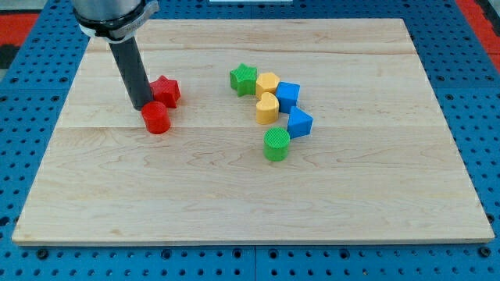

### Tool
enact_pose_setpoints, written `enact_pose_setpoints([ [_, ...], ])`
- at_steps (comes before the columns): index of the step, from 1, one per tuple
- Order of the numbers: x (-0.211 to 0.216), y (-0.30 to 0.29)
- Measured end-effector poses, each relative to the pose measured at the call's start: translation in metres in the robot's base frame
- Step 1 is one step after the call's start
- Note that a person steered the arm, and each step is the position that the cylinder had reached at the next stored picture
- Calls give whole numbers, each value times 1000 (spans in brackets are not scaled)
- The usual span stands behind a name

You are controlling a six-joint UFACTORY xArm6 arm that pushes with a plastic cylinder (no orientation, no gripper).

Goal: Move the red star slightly right

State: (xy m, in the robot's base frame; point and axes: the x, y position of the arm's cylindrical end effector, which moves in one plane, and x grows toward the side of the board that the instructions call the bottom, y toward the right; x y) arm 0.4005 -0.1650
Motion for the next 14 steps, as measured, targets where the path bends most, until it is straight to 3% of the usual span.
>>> enact_pose_setpoints([
  [2, 1, 0],
  [3, -35, 0],
  [5, -38, -5],
  [8, -4, 17],
  [11, -51, 16],
  [14, -39, 38],
])
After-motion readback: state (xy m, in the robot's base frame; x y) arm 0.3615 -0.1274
